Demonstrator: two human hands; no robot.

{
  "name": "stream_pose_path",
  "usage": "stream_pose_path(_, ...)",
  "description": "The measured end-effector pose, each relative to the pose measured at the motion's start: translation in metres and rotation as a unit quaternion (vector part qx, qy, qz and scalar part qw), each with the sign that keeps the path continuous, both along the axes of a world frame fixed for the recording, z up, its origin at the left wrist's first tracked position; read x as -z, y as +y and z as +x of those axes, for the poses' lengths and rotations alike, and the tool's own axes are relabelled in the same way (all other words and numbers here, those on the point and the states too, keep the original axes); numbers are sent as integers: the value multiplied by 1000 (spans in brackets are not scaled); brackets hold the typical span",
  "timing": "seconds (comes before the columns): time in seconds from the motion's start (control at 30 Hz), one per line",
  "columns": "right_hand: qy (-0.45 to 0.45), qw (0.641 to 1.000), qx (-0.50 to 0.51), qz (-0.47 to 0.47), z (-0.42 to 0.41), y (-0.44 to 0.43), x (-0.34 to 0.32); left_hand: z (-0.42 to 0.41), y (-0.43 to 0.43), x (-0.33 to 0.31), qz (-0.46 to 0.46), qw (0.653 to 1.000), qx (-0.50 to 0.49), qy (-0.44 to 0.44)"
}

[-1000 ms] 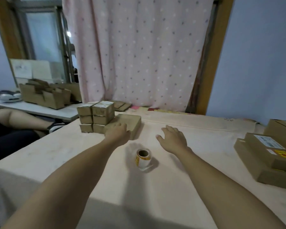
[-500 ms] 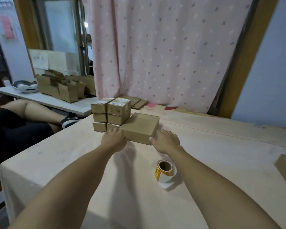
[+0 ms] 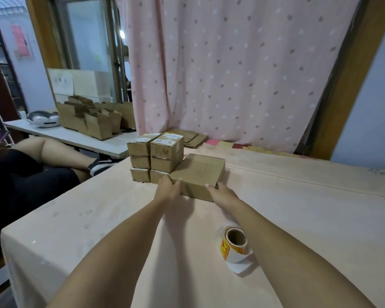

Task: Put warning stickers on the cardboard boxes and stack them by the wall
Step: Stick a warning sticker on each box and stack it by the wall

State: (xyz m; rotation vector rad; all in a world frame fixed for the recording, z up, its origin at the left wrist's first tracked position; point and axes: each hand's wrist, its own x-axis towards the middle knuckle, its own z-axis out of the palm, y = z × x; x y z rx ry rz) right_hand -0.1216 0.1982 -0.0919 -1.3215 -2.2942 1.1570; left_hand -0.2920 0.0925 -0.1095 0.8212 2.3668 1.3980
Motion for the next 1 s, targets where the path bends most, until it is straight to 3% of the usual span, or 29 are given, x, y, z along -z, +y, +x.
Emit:
stream_pose_path(0.1,35,999,7,-12,5,3,2,4,0,2,61,997,-28,-41)
stream_pose_path(0.3,111,991,69,42,39,5,-13,38,7,-10,91,993,9,-80)
stream_pose_path(0.6,239,942,236,-2,131,6,-41,128,7,-29,121,979,101,-131)
stream_pose_path(0.8,291,904,313,2,241,1,-61,191,13,-64,36,991,126,-12)
stream_pose_path(1.0,344,848,400,-43,340,-15,-68,245,19,-73,9,988,156,17)
